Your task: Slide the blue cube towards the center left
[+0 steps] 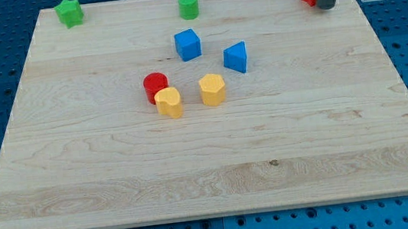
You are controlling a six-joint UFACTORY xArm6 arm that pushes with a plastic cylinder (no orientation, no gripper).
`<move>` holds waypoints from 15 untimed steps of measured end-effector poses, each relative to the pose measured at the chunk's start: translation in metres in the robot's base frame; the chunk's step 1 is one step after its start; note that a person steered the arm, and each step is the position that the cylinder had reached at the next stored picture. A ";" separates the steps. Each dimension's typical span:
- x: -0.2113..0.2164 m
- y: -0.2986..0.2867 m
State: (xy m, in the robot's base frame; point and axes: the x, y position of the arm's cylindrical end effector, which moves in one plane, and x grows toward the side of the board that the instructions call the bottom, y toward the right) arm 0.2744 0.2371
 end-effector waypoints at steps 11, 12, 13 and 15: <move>0.106 -0.291; 0.107 -0.295; 0.109 -0.301; 0.109 -0.309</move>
State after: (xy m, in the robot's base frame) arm 0.3831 -0.0717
